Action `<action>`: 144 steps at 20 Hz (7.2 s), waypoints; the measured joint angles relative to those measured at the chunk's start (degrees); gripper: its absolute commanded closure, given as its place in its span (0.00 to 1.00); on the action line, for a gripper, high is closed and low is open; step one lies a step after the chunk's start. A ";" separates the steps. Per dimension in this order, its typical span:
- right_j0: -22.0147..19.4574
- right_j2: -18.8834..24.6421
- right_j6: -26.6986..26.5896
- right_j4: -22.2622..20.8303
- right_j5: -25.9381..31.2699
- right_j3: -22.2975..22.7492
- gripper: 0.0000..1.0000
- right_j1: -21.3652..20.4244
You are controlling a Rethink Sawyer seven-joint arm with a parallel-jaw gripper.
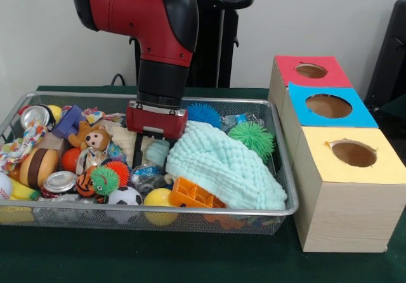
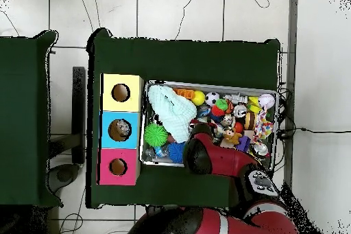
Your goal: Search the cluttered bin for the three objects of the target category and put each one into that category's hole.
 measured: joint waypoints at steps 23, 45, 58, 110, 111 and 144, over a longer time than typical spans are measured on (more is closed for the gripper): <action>0.29 -0.31 0.01 0.43 0.02 0.56 1.00 0.11; 0.54 -0.32 0.00 0.35 0.04 13.08 1.00 -20.25; -6.76 9.59 0.00 0.45 6.50 22.17 1.00 -28.86; 3.05 29.21 0.00 18.41 17.21 39.79 1.00 -37.48; 3.37 28.80 0.00 18.41 17.21 39.72 1.00 -37.16; 13.15 16.77 0.00 18.39 17.22 35.53 1.00 -37.25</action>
